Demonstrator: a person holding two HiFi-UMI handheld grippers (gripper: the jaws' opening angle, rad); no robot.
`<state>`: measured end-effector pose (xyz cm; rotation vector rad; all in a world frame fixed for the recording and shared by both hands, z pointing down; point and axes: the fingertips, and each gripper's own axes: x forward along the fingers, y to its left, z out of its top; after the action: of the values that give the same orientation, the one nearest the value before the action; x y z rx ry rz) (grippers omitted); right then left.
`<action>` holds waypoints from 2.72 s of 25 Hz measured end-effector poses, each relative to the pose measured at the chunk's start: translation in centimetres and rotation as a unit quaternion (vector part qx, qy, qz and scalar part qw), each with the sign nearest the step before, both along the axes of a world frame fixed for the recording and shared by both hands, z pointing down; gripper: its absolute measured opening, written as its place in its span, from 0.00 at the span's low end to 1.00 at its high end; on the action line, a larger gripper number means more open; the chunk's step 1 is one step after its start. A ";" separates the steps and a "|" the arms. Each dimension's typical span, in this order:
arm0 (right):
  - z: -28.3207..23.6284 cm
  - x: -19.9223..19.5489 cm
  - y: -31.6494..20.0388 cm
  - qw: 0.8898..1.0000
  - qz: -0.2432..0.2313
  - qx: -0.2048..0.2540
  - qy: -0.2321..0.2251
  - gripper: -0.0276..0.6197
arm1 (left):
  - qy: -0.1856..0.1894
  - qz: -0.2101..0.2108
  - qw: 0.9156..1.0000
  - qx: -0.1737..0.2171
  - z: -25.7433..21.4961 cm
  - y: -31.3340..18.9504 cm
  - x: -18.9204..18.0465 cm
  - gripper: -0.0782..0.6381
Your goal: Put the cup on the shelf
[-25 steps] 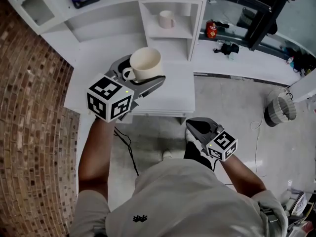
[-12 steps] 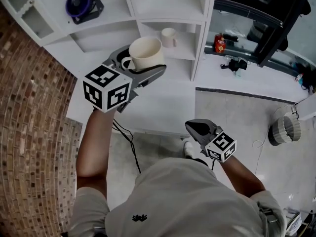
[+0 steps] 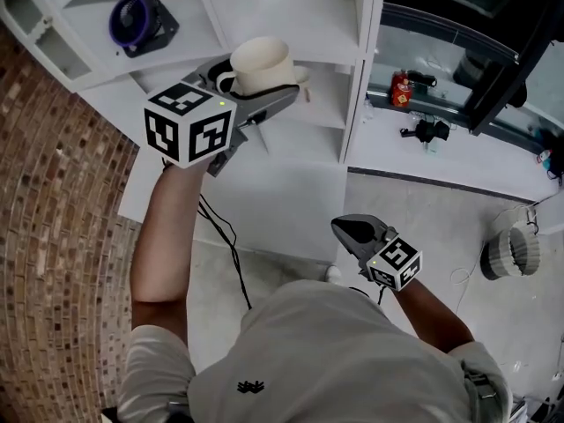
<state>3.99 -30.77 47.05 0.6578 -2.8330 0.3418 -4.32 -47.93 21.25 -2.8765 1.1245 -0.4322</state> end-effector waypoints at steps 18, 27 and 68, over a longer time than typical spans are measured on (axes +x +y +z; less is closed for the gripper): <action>1.6 6.9 -5.4 1.000 -0.004 -0.017 0.003 0.06 | -0.025 -0.065 0.998 0.004 -2.1 -12.8 3.7 0.71; 1.8 9.6 -7.0 1.000 0.008 -0.024 -0.006 0.06 | -0.024 -0.106 0.994 0.001 -1.9 -18.6 4.8 0.71; 3.0 11.0 -7.4 0.999 0.011 -0.035 -0.003 0.06 | -0.011 -0.159 0.987 -0.005 -0.5 -23.7 3.8 0.79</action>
<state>15.00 -38.20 50.02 0.6756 -2.8073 0.4446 -0.56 -71.63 20.72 -2.6961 1.5865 -0.4779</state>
